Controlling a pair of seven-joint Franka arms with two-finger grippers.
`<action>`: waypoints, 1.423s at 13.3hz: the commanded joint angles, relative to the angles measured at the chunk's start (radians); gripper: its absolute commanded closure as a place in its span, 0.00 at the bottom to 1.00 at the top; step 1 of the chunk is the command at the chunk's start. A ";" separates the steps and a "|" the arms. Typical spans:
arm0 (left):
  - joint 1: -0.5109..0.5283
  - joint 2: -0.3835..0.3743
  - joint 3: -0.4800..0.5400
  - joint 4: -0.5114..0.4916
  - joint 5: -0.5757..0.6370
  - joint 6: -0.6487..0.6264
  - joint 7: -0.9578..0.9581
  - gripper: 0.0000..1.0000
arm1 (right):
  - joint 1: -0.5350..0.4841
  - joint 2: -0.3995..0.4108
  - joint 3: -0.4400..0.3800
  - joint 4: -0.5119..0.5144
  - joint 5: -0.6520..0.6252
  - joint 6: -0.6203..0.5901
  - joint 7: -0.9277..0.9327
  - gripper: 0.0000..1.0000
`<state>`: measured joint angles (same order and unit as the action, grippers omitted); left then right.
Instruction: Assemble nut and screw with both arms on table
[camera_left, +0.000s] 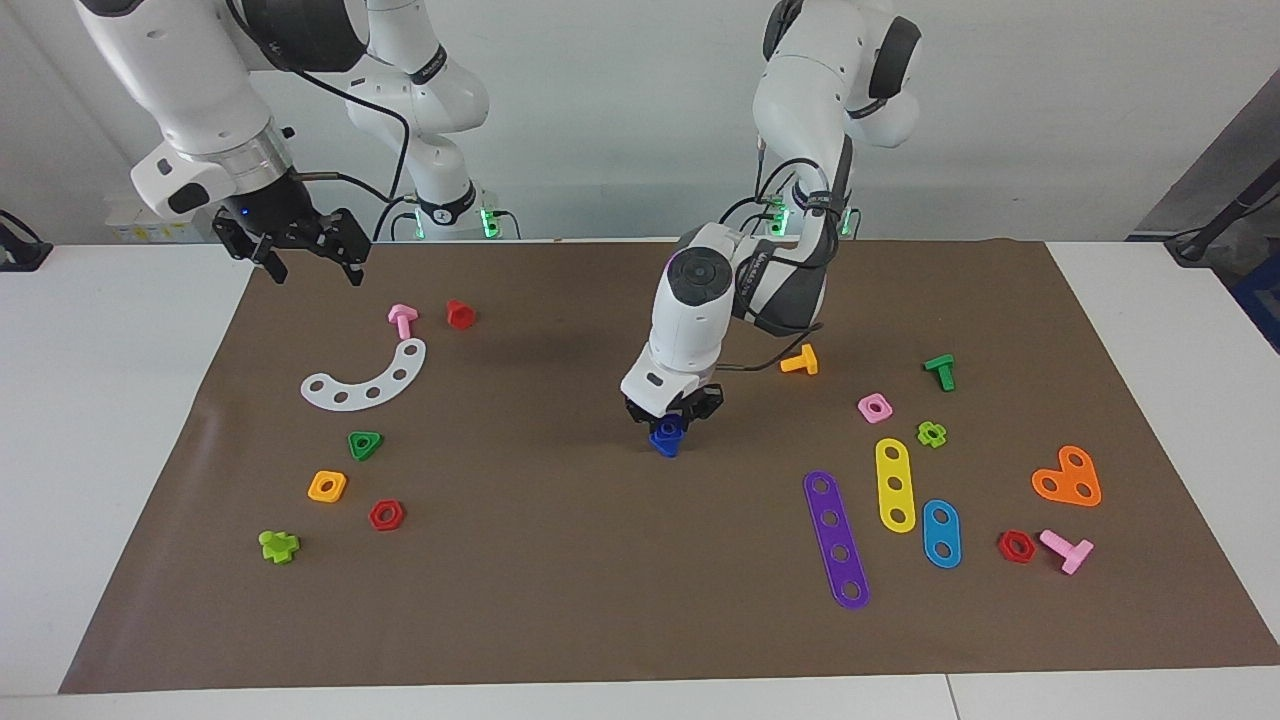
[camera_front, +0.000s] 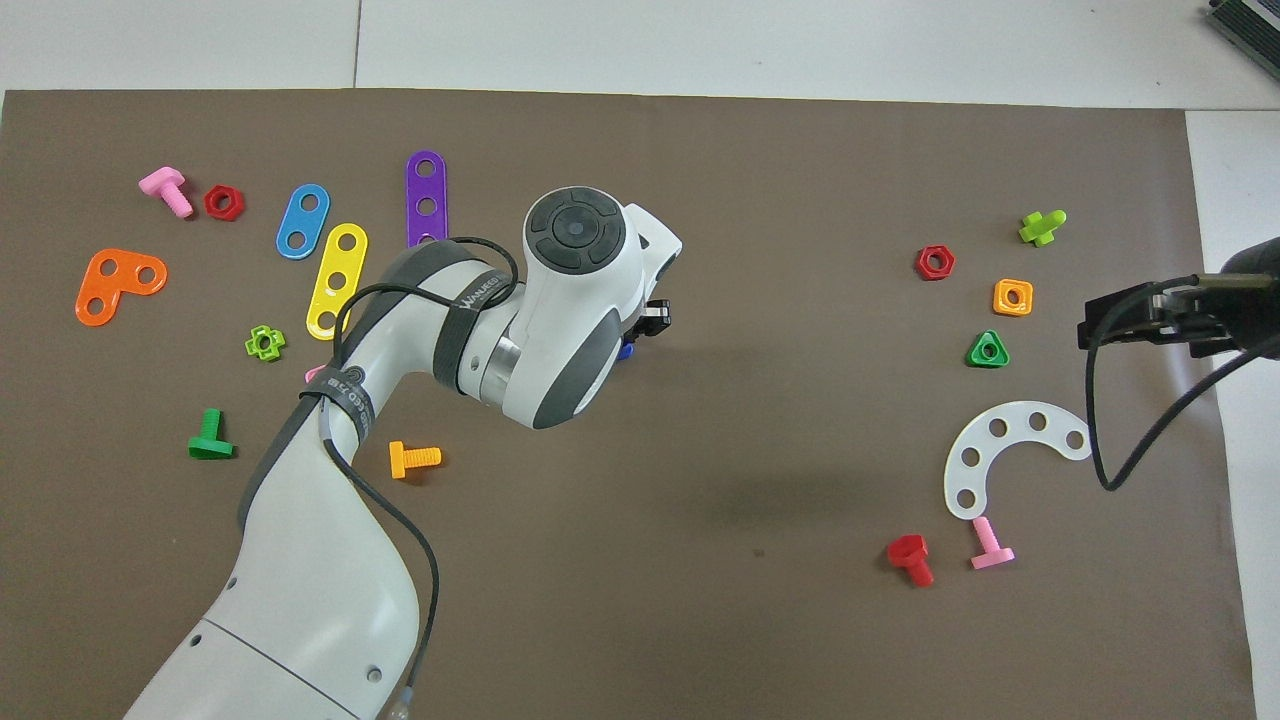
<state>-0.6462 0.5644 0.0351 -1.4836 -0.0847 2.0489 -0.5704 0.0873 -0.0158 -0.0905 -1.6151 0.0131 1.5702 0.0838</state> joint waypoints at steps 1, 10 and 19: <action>-0.009 0.003 0.005 -0.027 0.019 0.036 -0.016 0.86 | -0.006 -0.016 -0.002 -0.019 0.010 0.019 -0.027 0.00; -0.010 0.003 0.005 -0.053 0.020 0.076 -0.017 0.69 | -0.008 -0.016 -0.003 -0.020 0.010 0.019 -0.027 0.00; 0.003 0.006 0.006 0.008 0.025 -0.018 -0.016 0.21 | -0.008 -0.016 -0.003 -0.020 0.010 0.022 -0.022 0.00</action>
<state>-0.6478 0.5700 0.0340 -1.5171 -0.0828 2.0924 -0.5705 0.0859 -0.0158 -0.0905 -1.6151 0.0131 1.5711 0.0838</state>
